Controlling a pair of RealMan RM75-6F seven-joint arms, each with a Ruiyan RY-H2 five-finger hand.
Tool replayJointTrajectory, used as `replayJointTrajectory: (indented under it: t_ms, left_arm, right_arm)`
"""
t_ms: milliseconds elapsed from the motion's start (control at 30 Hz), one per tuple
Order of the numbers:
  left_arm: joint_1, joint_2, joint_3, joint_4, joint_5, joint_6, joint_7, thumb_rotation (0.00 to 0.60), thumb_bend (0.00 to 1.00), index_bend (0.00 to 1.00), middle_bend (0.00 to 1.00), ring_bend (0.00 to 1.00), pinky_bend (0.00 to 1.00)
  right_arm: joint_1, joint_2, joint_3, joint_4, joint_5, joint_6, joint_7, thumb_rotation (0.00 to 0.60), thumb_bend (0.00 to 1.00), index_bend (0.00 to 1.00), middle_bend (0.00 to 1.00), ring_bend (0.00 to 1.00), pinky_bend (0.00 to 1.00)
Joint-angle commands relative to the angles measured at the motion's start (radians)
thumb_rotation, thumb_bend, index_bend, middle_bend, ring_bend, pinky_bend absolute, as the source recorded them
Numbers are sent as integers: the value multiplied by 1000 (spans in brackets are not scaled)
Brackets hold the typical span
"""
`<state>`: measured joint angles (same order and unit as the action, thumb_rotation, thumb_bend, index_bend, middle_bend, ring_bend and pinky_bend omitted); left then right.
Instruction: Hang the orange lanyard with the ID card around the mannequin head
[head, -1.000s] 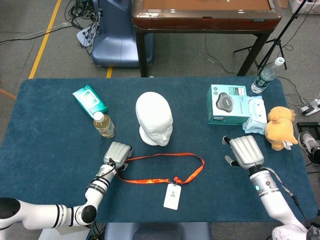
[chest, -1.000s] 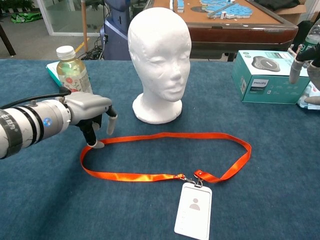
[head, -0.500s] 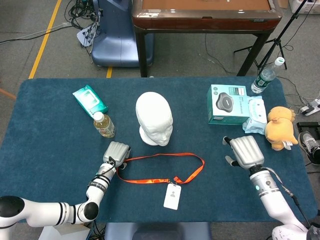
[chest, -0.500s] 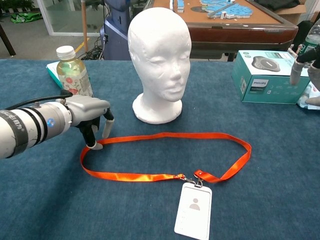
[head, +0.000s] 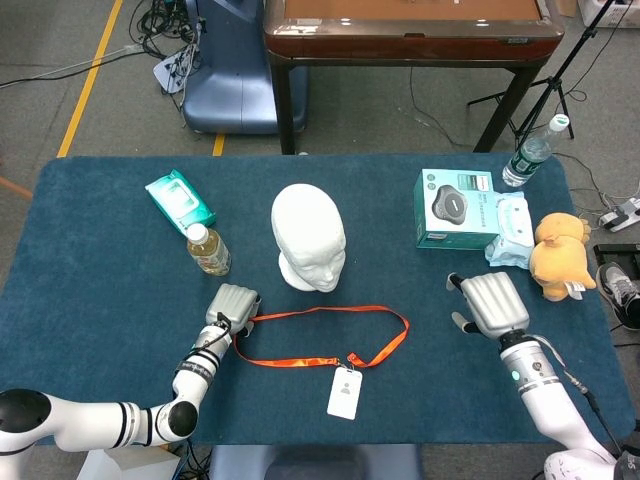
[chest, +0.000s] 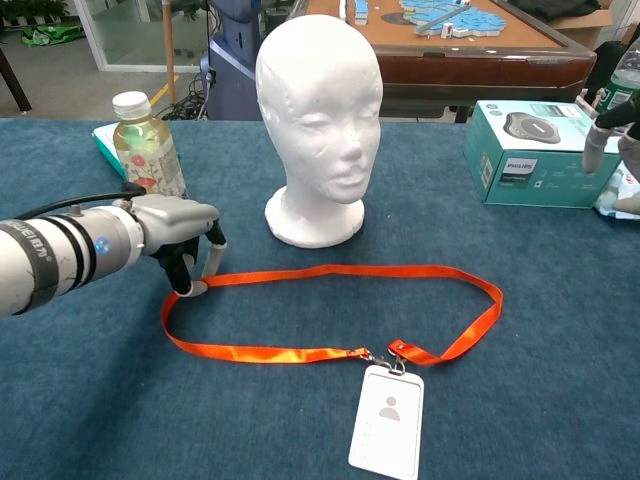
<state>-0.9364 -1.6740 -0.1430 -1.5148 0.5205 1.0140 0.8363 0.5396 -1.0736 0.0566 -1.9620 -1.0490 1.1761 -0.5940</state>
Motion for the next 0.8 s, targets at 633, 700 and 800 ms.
replayJointTrajectory:
  t_ms: [633, 700, 800]
  left_arm:
    - [31, 45, 18, -73, 111, 22, -100, 600, 333, 600, 994, 1000, 1000]
    - [34, 49, 18, -77, 119, 23, -109, 600, 332, 598, 994, 1000, 1000]
    - [36, 53, 19, -82, 123, 24, -114, 600, 332, 597, 994, 1000, 1000]
  right_arm:
    - [22, -107, -5, -21, 44, 39, -158, 600, 271, 401, 468, 432, 637]
    - [28, -135, -6, -5, 55, 50, -194, 600, 271, 401, 435, 376, 565]
    - [35, -174, -1, 19, 70, 65, -227, 600, 270, 401, 416, 334, 500]
